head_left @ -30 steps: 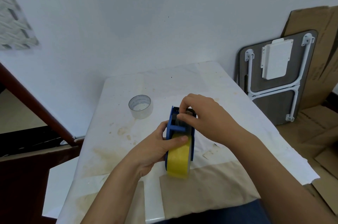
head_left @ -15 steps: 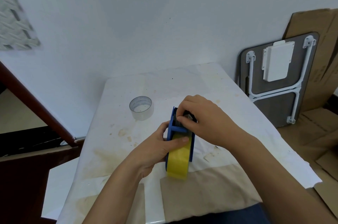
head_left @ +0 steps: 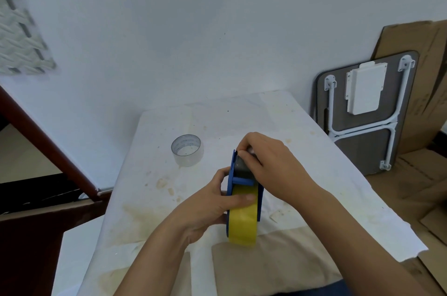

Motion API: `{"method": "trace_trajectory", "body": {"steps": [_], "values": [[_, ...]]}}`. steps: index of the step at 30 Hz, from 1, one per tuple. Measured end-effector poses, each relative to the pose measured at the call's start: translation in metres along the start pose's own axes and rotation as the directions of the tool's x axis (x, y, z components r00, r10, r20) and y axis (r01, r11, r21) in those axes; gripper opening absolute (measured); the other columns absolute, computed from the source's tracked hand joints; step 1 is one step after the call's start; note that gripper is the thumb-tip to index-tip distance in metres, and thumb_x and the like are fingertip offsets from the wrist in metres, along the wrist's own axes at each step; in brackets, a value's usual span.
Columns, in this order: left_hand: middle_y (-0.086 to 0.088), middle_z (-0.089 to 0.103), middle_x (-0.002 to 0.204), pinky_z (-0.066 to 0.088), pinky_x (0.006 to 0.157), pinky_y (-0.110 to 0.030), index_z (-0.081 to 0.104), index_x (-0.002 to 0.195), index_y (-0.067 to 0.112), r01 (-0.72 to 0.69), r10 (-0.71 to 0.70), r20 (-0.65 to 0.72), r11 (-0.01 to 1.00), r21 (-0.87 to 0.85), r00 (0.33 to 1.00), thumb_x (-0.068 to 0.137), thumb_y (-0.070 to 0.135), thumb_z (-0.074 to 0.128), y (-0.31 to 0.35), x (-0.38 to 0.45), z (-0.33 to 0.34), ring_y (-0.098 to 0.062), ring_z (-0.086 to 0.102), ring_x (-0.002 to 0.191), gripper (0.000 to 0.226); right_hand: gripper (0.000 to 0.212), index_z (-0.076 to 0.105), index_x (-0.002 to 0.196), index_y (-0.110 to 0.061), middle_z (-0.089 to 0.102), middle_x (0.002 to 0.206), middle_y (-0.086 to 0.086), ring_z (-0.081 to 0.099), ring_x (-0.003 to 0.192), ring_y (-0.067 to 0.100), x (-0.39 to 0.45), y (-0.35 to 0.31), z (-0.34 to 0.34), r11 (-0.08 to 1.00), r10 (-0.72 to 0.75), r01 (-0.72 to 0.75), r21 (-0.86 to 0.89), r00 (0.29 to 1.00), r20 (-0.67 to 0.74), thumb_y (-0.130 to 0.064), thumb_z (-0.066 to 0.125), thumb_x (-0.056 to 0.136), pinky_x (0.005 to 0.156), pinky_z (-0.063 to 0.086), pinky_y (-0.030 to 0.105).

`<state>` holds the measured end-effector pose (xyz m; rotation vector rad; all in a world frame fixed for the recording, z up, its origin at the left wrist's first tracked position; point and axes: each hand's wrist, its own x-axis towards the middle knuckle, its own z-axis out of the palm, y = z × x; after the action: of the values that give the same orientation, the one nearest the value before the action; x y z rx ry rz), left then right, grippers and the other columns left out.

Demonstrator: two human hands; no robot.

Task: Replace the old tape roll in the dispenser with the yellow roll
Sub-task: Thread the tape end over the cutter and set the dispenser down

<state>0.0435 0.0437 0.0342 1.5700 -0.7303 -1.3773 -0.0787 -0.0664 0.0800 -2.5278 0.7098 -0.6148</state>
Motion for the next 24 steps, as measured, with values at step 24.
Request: {"method": "trace_trajectory", "body": {"steps": [24], "values": [[-0.008, 0.073, 0.116, 0.054, 0.097, -0.052, 0.048, 0.125, 0.048, -0.051, 0.045, 0.055, 0.993, 0.108, 0.997, 0.078, 0.016, 0.083, 0.007, 0.000, 0.003, -0.035, 0.067, 0.111, 0.067, 0.011, 0.061, 0.091, -0.020, 0.070, 0.076, -0.006, 0.063, 0.071, 0.014, 0.008, 0.002, -0.020, 0.972, 0.182, -0.162, 0.170, 0.977, -0.110, -0.025, 0.051, 0.094, 0.068, 0.052, 0.030]]}}
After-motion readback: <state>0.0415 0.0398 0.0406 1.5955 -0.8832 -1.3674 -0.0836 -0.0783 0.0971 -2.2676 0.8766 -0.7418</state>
